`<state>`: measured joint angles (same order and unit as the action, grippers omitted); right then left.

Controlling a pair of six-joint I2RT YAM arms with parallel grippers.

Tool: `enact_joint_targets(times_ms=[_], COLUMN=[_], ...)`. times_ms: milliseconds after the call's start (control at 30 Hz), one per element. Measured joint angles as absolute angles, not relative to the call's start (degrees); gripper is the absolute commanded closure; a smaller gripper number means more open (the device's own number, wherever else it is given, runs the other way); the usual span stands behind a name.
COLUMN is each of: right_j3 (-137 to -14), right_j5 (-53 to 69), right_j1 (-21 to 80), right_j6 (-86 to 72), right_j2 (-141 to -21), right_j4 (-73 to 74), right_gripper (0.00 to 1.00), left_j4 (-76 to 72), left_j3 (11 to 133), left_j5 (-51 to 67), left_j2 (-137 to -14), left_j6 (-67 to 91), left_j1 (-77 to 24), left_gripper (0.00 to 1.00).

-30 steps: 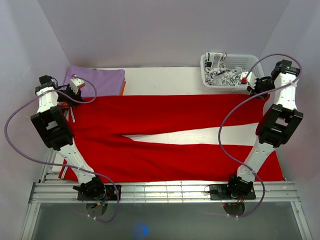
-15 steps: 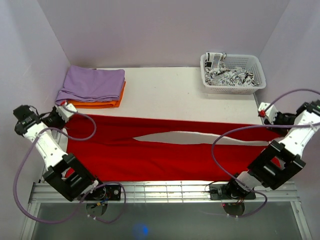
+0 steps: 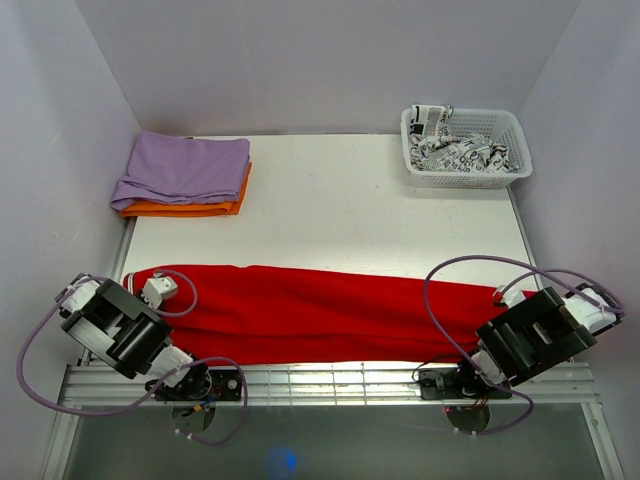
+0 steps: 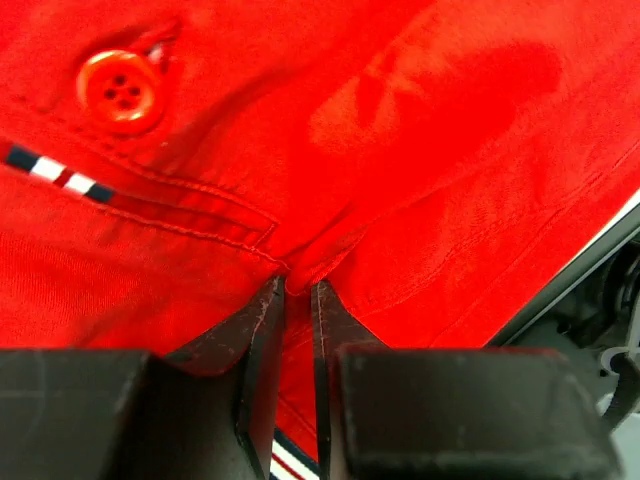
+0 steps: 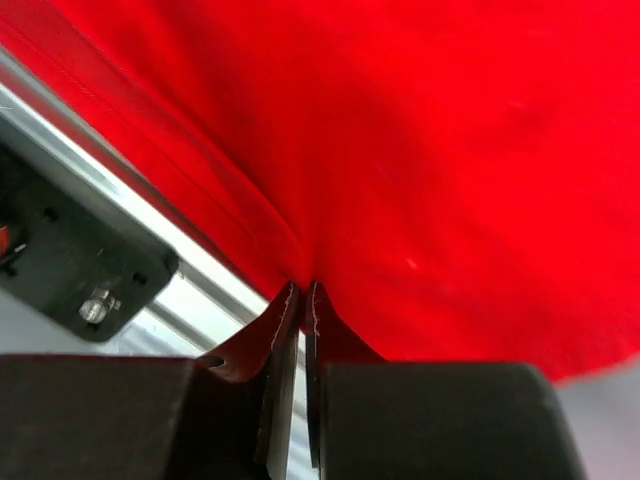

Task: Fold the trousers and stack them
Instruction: Fold the trousers

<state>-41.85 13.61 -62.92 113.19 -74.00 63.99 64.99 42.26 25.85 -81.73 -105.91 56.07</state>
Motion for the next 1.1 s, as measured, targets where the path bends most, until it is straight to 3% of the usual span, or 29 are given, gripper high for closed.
enact_joint_targets(times_ms=[200, 500, 733, 1100], right_j3=[-36.3, -45.8, -56.9, -59.6], right_j5=[9.2, -1.1, 10.2, 18.0], right_j1=[-57.5, -41.1, -31.7, -30.1], right_j6=[113.3, 105.1, 99.1, 95.9], right_j2=[-77.5, -89.4, -93.2, -95.4], right_j4=[54.6, 62.2, 50.9, 50.1], right_gripper=[0.92, 0.92, 0.92, 0.92], left_j4=[67.3, 71.6, 72.4, 58.4], left_j3=[48.8, 59.5, 68.5, 76.8], left_j5=[24.8, 17.5, 17.8, 29.2], left_j2=[-91.0, -103.4, -110.1, -111.6], left_j6=[-93.3, -65.9, -52.3, -49.6], left_j1=[53.8, 43.8, 38.4, 36.5], left_gripper=[1.0, 1.0, 1.0, 1.0])
